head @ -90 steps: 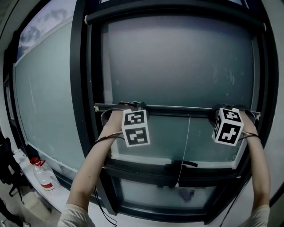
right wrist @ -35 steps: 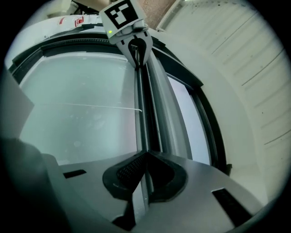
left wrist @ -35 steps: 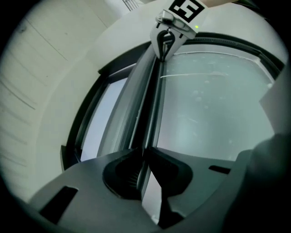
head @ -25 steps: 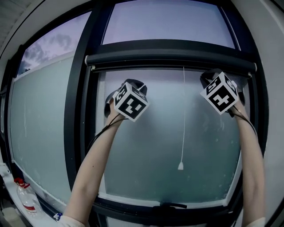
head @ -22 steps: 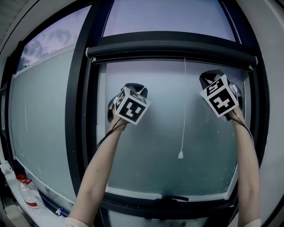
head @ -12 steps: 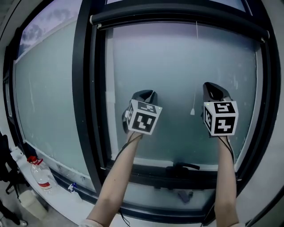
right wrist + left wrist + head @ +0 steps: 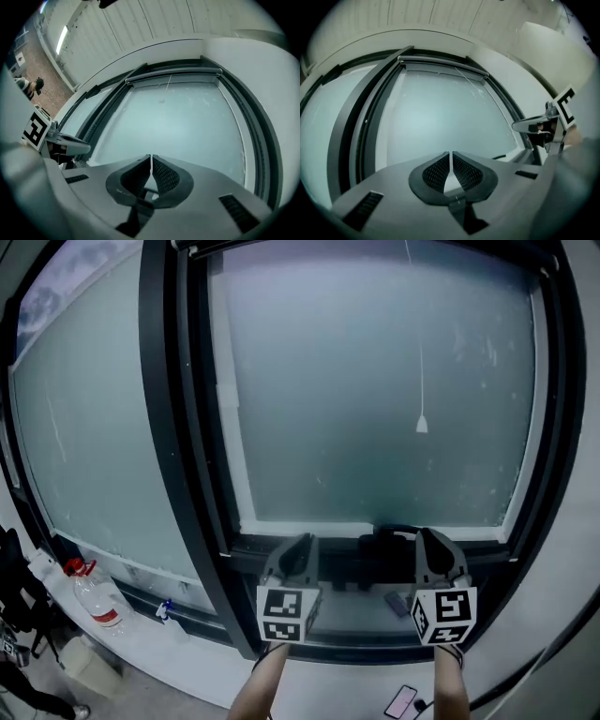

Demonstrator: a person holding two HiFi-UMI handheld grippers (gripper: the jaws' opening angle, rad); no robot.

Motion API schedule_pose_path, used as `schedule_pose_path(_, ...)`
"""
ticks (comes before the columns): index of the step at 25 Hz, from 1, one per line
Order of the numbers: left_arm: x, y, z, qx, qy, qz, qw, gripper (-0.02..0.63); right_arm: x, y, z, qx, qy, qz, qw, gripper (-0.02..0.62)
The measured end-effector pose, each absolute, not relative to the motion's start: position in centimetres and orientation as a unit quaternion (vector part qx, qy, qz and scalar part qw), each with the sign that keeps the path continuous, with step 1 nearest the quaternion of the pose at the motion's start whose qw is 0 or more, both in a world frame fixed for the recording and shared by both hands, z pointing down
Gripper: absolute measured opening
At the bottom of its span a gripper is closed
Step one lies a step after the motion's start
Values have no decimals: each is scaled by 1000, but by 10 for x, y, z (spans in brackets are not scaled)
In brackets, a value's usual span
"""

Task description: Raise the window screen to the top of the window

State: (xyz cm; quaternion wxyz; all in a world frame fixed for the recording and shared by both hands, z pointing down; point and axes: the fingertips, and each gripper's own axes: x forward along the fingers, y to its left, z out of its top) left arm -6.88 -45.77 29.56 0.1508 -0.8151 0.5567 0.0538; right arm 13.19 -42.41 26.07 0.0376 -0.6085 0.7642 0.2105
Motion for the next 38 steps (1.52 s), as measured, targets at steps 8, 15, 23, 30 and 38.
schedule_pose_path(8, -57, -389, 378, -800, 594, 14, 84, 18, 147, -355, 376, -585, 808, 66, 27, 17)
schedule_pose_path(15, -42, -324, 408, -792, 607, -1, 62, 19, 142, -298, 395, -595, 799, 84, -6, 17)
schedule_pose_path(23, -51, -271, 445, -800, 600, -5, 25, 20, 159, -242, 411, -621, 784, 5, 29, 17)
schedule_pose_path(30, -80, -213, 434, -813, 580, -17, 51, 20, 111, -188, 407, -613, 789, 11, 19, 17)
schedule_pose_path(38, -142, -125, 449, -819, 571, -33, 43, 20, 57, -86, 423, -632, 775, 4, 10, 15)
